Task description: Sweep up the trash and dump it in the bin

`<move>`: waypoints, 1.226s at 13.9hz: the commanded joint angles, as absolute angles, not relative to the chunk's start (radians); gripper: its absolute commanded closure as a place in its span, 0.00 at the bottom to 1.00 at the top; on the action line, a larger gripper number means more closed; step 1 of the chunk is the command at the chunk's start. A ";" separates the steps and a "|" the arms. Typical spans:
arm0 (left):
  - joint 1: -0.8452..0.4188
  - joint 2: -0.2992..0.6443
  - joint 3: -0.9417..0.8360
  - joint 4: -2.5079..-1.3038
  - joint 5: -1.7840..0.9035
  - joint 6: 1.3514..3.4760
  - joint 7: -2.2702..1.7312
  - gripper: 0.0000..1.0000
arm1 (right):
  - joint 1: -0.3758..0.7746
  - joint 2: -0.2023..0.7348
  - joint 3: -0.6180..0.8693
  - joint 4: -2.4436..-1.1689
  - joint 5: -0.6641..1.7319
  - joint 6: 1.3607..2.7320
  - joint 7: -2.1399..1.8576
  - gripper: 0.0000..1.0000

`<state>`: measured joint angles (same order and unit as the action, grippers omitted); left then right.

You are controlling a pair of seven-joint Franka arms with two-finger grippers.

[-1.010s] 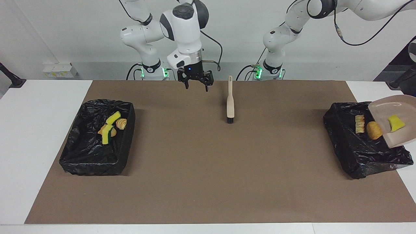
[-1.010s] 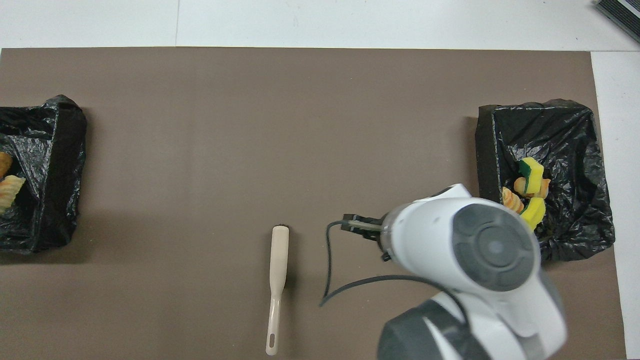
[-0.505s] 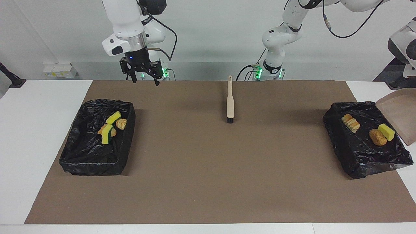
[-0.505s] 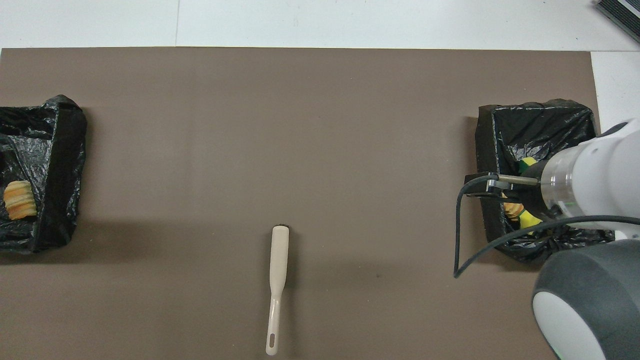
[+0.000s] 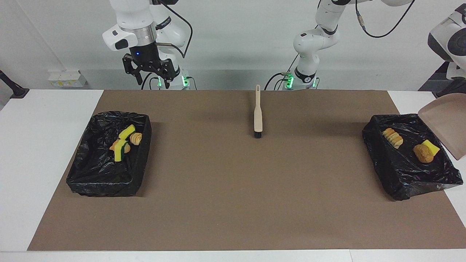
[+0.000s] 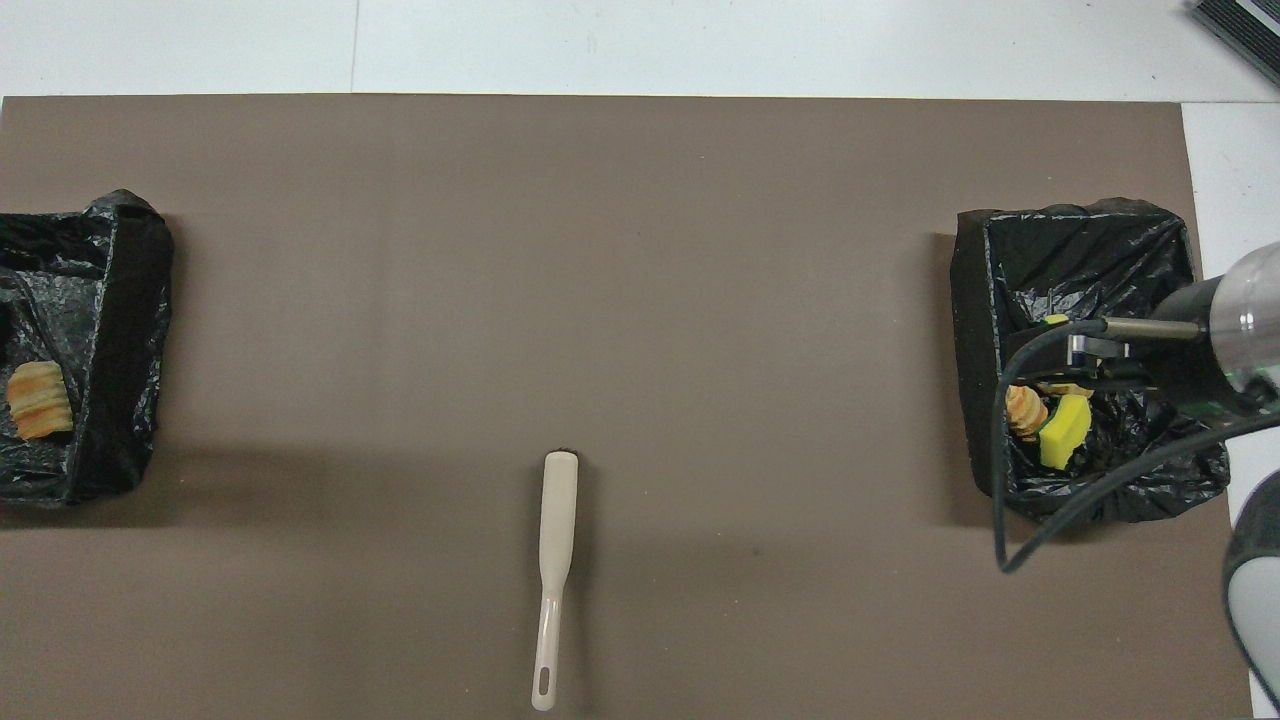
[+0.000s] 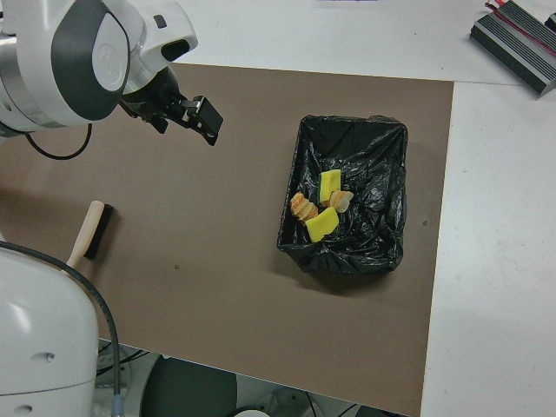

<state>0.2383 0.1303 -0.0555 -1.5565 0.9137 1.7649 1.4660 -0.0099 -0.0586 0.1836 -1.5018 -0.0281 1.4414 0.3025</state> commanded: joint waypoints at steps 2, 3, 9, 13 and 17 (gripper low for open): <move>0.199 0.103 -0.046 -1.585 0.722 1.715 1.324 1.00 | -0.035 -0.034 0.190 -1.460 -0.040 1.405 0.229 0.00; 0.199 0.103 -0.046 -1.585 0.660 1.717 1.281 1.00 | -0.044 -0.037 0.190 -1.474 -0.040 1.407 0.226 0.00; 0.132 0.107 -0.046 -1.601 0.370 1.689 1.018 1.00 | -0.092 -0.035 0.189 -1.482 -0.032 1.430 0.086 0.00; 0.080 0.140 -0.046 -1.611 0.205 1.710 0.755 1.00 | -0.110 -0.028 0.190 -1.468 -0.029 1.413 0.101 0.00; -0.026 0.192 -0.046 -1.615 0.178 1.743 0.516 1.00 | -0.114 -0.011 0.190 -1.442 -0.026 1.401 0.124 0.00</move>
